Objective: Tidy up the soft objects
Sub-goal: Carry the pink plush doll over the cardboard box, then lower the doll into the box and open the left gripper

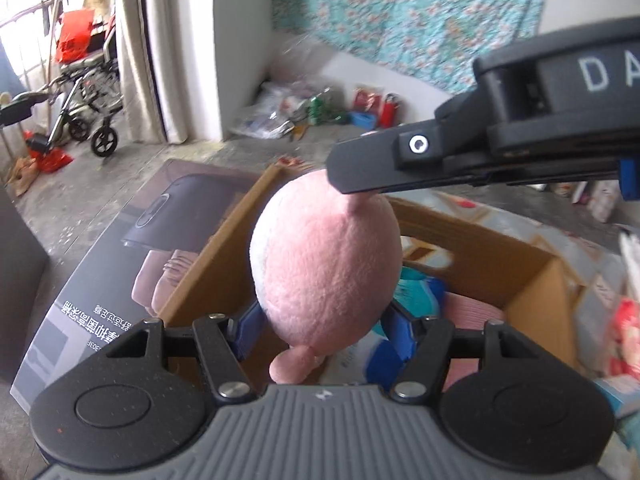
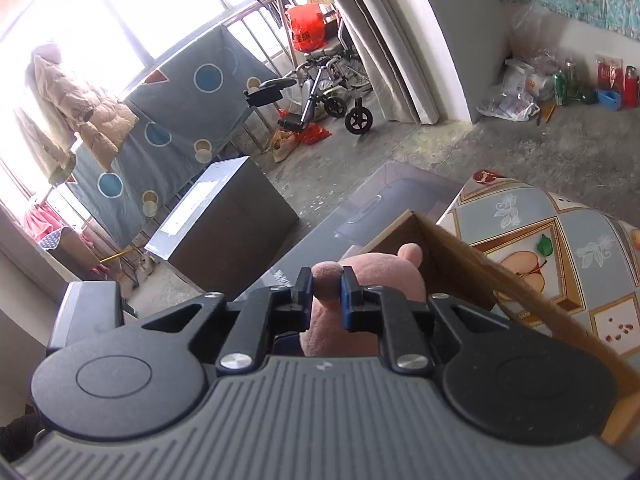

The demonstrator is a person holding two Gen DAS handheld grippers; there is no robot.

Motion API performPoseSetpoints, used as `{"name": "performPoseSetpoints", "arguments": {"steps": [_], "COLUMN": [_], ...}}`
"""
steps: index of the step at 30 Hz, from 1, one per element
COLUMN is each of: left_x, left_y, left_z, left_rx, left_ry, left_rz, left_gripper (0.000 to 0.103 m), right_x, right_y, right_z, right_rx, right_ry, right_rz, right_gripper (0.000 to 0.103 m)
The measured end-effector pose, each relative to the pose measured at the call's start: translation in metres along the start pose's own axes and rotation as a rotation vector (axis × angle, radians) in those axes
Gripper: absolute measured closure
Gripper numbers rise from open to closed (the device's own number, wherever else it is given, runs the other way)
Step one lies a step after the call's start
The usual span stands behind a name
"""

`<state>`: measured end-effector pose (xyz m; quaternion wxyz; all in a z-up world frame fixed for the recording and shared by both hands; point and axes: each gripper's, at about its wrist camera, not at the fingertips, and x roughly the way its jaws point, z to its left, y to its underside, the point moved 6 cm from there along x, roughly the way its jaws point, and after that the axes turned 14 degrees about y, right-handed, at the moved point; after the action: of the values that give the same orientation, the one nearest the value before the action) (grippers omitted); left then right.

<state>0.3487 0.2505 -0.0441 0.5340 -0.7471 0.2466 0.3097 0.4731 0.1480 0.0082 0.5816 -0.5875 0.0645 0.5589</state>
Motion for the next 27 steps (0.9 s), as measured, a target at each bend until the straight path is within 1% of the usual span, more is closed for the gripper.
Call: {"name": "performPoseSetpoints", "arguments": {"steps": [2,4,6,8,9,12,15,17,19,21,25,26,27], "left_x": [0.016,0.032,0.045,0.053,0.055,0.06,0.063,0.064,0.057,0.047,0.025,0.019,0.013], "left_y": [0.001,0.005,0.013,0.013,0.012,0.011,0.014,0.015,0.015,0.014,0.018,0.019,0.02], "left_z": [0.007,0.01,0.011,0.011,0.01,0.008,0.005,0.008,0.008,0.007,0.006,0.005,0.005], "left_rx": [0.015,0.035,0.046,0.057,0.057,0.043,0.028,0.023,0.019,0.028,0.045,0.048,0.048], "left_ry": [-0.039,-0.069,-0.083,-0.09,-0.091,-0.066,-0.057,-0.053,-0.057,-0.045,-0.047,-0.045,-0.043], "left_rz": [0.028,0.068,0.101,0.105,0.107,0.106,0.129,0.143,0.14,0.134,0.132,0.135,0.136], "left_gripper": [0.038,0.038,0.039,0.041,0.042,0.042,0.042,0.039,0.031,0.029,0.025,0.025,0.025], "right_x": [0.021,0.04,0.052,0.057,0.057,0.055,0.063,0.067,0.069,0.07,0.074,0.071,0.068], "right_y": [0.004,0.016,0.028,0.03,0.032,0.032,0.037,0.042,0.043,0.042,0.043,0.042,0.041], "right_z": [-0.015,-0.033,-0.042,-0.047,-0.049,-0.06,-0.068,-0.073,-0.075,-0.074,-0.073,-0.072,-0.071], "right_rx": [0.015,0.03,0.038,0.048,0.047,0.04,0.057,0.059,0.062,0.061,0.07,0.073,0.079], "right_ry": [0.016,0.034,0.047,0.049,0.049,0.067,0.096,0.116,0.122,0.14,0.158,0.163,0.17], "right_rz": [0.032,0.072,0.093,0.096,0.093,0.085,0.11,0.122,0.121,0.117,0.132,0.134,0.137], "right_gripper": [0.09,0.09,0.089,0.089,0.089,0.088,0.086,0.086,0.085,0.084,0.082,0.081,0.076]}}
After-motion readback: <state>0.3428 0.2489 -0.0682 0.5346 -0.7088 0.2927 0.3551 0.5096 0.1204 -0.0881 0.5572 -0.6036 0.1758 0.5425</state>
